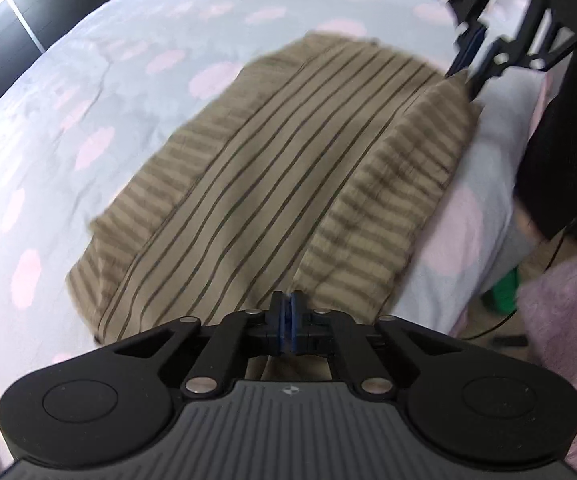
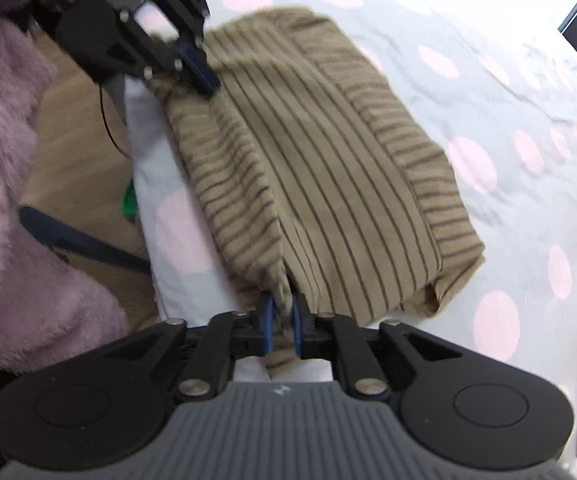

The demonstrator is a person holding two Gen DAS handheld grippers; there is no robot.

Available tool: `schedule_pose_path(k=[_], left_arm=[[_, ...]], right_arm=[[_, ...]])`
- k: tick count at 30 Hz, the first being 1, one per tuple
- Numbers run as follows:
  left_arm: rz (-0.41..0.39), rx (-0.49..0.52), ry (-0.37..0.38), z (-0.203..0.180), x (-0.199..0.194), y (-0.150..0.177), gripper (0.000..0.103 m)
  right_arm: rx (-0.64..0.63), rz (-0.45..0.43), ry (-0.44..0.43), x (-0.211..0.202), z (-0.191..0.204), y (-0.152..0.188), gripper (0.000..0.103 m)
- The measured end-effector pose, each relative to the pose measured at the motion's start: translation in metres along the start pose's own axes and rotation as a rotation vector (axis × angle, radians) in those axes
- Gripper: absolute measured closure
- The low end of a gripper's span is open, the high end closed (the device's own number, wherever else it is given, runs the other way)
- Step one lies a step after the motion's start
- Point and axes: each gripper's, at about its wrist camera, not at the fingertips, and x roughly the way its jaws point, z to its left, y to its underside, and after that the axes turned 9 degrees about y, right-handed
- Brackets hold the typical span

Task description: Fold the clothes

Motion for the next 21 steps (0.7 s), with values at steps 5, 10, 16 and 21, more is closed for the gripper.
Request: schedule_pose_path(k=[5, 10, 16, 21], left_arm=[[-0.056, -0.049, 0.004, 0.02, -0.031, 0.005, 0.079], [-0.138, -0.263, -0.038, 0.071, -0.058, 0.003, 0.079], [-0.199, -0.497, -0.05, 0.124, -0.069, -0.001, 0.077], [-0.239, -0.631, -0.052, 0.142, -0.058, 0.016, 0.052]], right_arm=[[0.035, -0.008, 0.082, -0.019, 0.0, 0.015, 0.07], [0.314, -0.117, 0.198, -0.044, -0.035, 0.033, 0.061], [0.595, -0.134, 0.239, -0.037, -0.072, 0.033, 0.061], [0.888, -0.151, 0.198, -0.015, -0.104, 0.041, 0.027]])
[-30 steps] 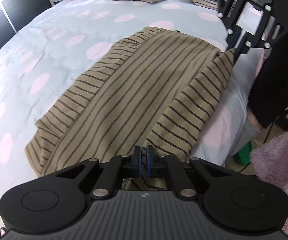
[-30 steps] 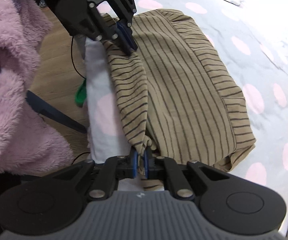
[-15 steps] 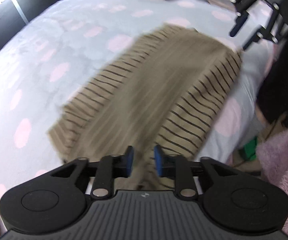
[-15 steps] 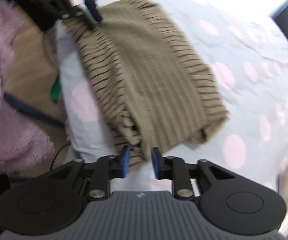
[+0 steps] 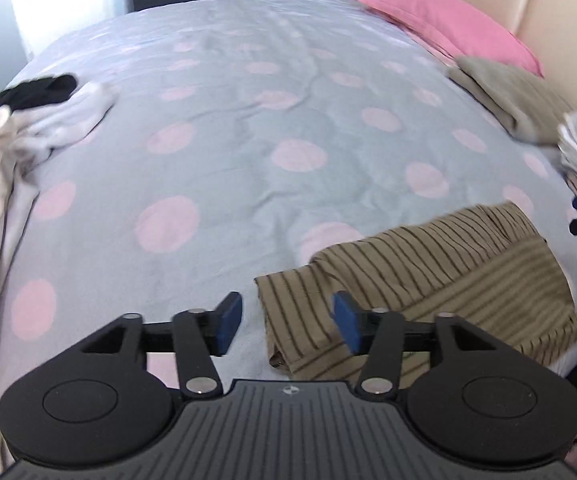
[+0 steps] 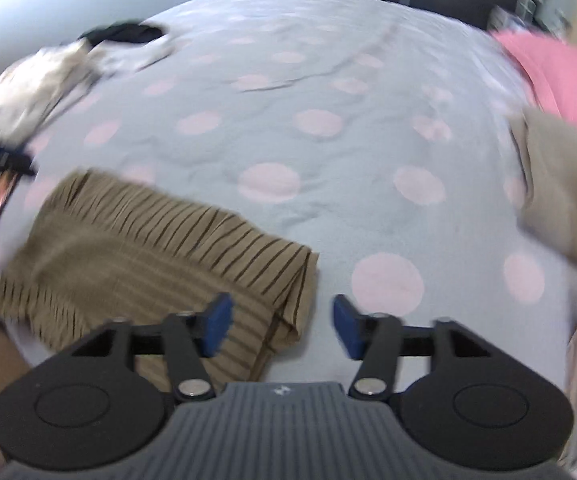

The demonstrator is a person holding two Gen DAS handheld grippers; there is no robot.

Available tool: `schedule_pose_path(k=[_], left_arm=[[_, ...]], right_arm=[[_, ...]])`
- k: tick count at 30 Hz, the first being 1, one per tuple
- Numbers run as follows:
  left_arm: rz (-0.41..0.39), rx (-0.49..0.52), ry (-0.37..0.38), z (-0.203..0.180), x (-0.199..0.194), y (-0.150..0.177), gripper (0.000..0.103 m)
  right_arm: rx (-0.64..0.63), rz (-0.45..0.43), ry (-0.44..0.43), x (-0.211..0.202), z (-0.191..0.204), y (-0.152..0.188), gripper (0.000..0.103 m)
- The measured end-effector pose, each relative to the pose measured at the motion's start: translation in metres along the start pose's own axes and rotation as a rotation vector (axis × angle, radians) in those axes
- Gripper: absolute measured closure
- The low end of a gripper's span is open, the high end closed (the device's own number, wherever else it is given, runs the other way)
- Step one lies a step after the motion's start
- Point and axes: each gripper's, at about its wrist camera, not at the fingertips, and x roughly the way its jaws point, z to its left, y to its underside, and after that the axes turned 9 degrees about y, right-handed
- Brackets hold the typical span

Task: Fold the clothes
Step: 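Grasp the folded shirt end with both grippers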

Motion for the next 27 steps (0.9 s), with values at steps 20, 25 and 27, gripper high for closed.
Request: schedule_pose_path(k=[20, 25, 27], left_arm=[[0.066, -0.211, 0.009, 0.019, 0.047, 0.04, 0.045], [0.071, -0.211, 0.005, 0.018, 0.05, 0.039, 0.045], [0.07, -0.211, 0.005, 0.017, 0.05, 0.038, 0.045]], right_arm=[[0.32, 0.184, -0.038, 0.084, 0.001, 0.02, 0.024], [0.255, 0.194, -0.006, 0.09, 0.015, 0.025, 0.023], [0.243, 0.192, 0.008, 0.091, 0.019, 0.025, 0.023]])
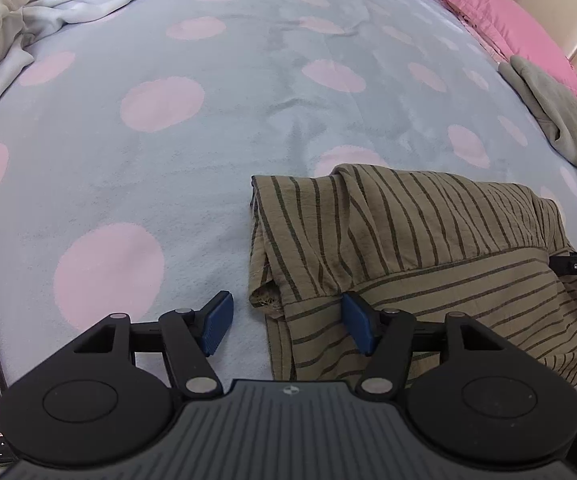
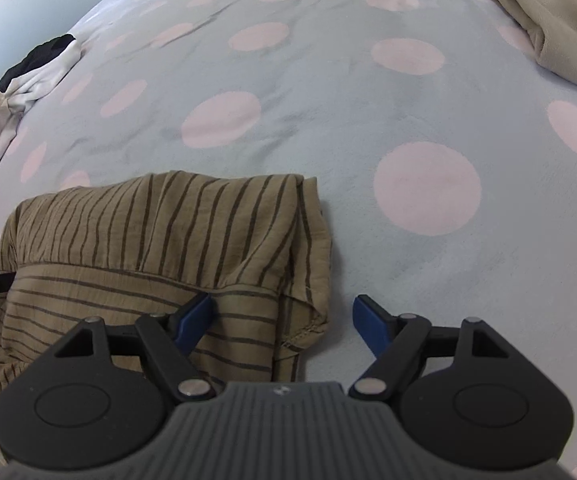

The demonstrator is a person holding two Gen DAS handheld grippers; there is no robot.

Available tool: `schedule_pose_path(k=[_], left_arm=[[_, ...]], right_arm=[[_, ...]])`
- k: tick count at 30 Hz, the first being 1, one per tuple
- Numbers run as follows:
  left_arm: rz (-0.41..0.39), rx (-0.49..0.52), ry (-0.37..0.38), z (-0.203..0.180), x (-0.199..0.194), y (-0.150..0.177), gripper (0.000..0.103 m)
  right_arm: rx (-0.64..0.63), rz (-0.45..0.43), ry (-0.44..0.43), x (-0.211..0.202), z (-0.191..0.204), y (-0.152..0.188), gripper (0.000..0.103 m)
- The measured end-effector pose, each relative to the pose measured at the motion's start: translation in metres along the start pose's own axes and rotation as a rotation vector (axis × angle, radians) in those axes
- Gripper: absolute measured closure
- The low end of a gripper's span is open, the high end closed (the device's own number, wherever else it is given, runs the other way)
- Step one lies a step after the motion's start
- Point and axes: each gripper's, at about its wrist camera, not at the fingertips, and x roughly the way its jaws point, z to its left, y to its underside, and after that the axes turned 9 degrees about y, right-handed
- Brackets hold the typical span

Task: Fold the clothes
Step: 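Grasp the folded shirt end with both grippers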

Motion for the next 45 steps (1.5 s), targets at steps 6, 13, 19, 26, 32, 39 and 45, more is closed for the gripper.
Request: schedule_pose_path(k=[6, 13, 19, 26, 32, 39, 45], left_arm=[[-0.01, 0.009, 0.001, -0.003, 0.003, 0.002, 0.048], [-0.027, 0.051, 0.006, -0.015, 0.006, 0.005, 0.069], [-0.057, 0.05, 0.029, -0.018, 0.003, 0.008, 0.093], [-0.134, 0.074, 0.043, -0.022, -0.016, 0.006, 0.095], [-0.135, 0.094, 0.036, -0.026, -0.016, 0.004, 0.095], [-0.092, 0.045, -0.026, -0.015, -0.01, 0.006, 0.061], [-0.041, -0.063, 0.019, -0.001, -0.003, 0.01, 0.049]], right_arm=[[-0.041, -0.025, 0.043, 0.0, 0.014, 0.007, 0.03], [-0.065, -0.042, 0.015, -0.002, 0.027, 0.009, 0.065], [-0.095, -0.075, 0.006, -0.006, 0.034, 0.014, 0.09], [-0.008, -0.126, -0.045, -0.02, 0.017, 0.015, 0.095], [0.012, -0.175, -0.067, -0.033, 0.014, 0.012, 0.095], [0.0, -0.108, -0.025, -0.016, 0.012, 0.013, 0.067], [0.084, -0.086, 0.004, -0.015, -0.007, 0.012, 0.028]])
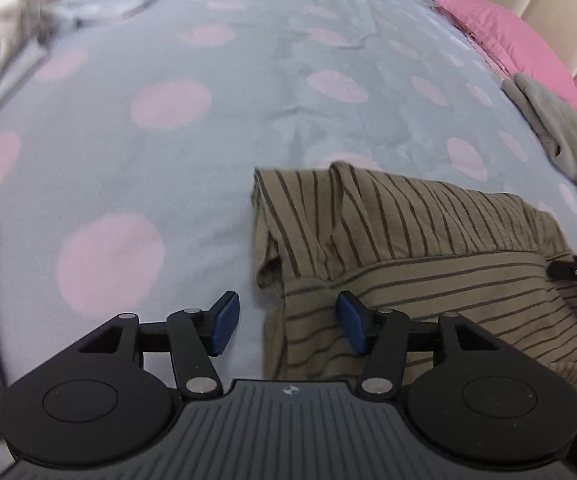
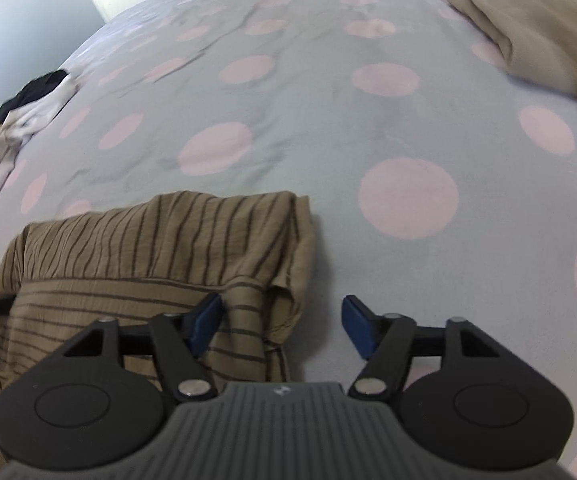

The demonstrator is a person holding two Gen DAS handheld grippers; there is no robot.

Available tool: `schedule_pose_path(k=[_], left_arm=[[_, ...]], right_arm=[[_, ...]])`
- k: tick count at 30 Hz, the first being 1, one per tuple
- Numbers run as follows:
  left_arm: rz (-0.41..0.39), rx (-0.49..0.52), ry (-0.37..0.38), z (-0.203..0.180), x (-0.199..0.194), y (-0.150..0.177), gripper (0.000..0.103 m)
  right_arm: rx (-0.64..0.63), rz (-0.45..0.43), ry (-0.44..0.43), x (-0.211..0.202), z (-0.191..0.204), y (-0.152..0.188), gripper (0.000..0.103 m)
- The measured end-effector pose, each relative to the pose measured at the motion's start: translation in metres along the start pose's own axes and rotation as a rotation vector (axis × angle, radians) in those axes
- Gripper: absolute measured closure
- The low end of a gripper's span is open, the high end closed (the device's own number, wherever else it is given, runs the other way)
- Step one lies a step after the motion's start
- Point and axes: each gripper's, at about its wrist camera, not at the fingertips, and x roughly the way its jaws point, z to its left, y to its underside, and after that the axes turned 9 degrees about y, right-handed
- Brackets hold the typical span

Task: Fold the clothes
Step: 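Grasp the folded shirt end with both grippers, then carry the folded shirt with both grippers onto the clothes stack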

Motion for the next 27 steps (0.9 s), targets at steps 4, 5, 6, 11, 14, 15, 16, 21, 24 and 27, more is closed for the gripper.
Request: schedule_pose_path(k=[4, 5, 6, 11, 14, 15, 16, 21, 24, 27], left_arm=[[-0.019, 0.007, 0.022, -0.003, 0.008, -0.001, 0.048], [-0.023, 0.011, 0.029, -0.004, 0.009, -0.002, 0.049], [-0.027, 0.016, 0.032, -0.006, 0.011, -0.002, 0.053], [-0.035, 0.06, 0.039, -0.014, 0.013, 0.0, 0.07], [-0.044, 0.081, 0.033, -0.017, 0.013, 0.002, 0.074], [-0.052, 0.079, 0.036, -0.017, 0.013, 0.003, 0.076], [-0.061, 0.075, 0.041, -0.017, 0.012, 0.004, 0.078], [-0.071, 0.069, 0.04, -0.018, 0.008, 0.004, 0.094], [-0.093, 0.095, 0.027, -0.022, 0.001, 0.004, 0.096], [-0.124, 0.12, 0.02, -0.027, -0.011, 0.002, 0.096]], right_arm=[[-0.016, 0.007, -0.013, 0.008, 0.004, 0.002, 0.026], [-0.04, 0.002, -0.015, 0.01, 0.009, 0.003, 0.027], [-0.062, -0.002, -0.017, 0.011, 0.015, 0.004, 0.028], [-0.113, -0.018, -0.044, 0.013, 0.032, 0.008, 0.046], [-0.122, -0.025, -0.064, 0.012, 0.036, 0.01, 0.059], [-0.13, -0.03, -0.063, 0.011, 0.037, 0.011, 0.063], [-0.135, -0.034, -0.065, 0.01, 0.038, 0.011, 0.066], [-0.13, -0.038, -0.069, 0.006, 0.037, 0.01, 0.087], [-0.123, -0.069, -0.075, -0.002, 0.035, 0.009, 0.092], [-0.112, -0.106, -0.086, -0.013, 0.032, 0.008, 0.093]])
